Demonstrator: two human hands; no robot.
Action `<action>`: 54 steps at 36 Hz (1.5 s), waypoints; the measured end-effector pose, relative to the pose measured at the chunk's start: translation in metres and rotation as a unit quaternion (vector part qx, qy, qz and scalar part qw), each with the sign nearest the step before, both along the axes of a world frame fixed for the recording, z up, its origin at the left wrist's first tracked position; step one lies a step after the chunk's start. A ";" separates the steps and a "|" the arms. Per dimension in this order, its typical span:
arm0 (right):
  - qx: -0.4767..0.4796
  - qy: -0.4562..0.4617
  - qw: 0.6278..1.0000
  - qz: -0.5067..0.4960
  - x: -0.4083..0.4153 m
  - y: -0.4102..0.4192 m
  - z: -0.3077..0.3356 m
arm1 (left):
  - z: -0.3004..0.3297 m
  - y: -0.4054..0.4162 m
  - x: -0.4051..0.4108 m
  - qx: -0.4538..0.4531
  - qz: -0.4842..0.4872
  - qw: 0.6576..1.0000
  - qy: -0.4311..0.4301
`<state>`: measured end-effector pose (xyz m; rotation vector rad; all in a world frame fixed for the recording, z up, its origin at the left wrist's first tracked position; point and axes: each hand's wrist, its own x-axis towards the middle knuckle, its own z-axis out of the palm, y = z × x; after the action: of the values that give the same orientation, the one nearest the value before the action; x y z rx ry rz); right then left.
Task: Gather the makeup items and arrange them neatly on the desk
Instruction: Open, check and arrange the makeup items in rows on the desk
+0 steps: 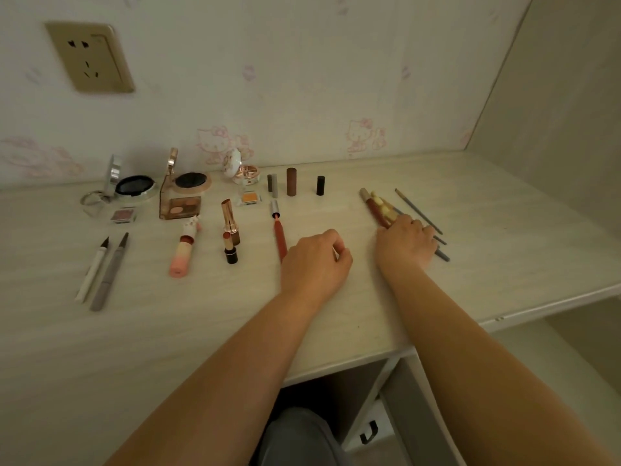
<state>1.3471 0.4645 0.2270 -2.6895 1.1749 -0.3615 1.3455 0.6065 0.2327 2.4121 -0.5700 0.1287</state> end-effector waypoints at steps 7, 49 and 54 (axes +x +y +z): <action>0.063 -0.052 0.996 0.022 -0.010 0.009 0.005 | -0.001 0.000 -0.003 -0.018 -0.008 1.000 -0.020; 0.409 -0.343 0.808 0.250 -0.039 0.150 0.011 | 0.000 0.152 -0.021 0.033 0.032 0.994 -0.098; 0.366 -0.295 0.839 0.275 -0.038 0.147 0.008 | -0.002 0.151 -0.023 0.022 0.032 0.995 -0.090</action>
<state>1.3095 0.6112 0.2352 -1.8841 0.2360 -0.4698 1.3228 0.7579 0.2308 2.4773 -0.5824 0.3688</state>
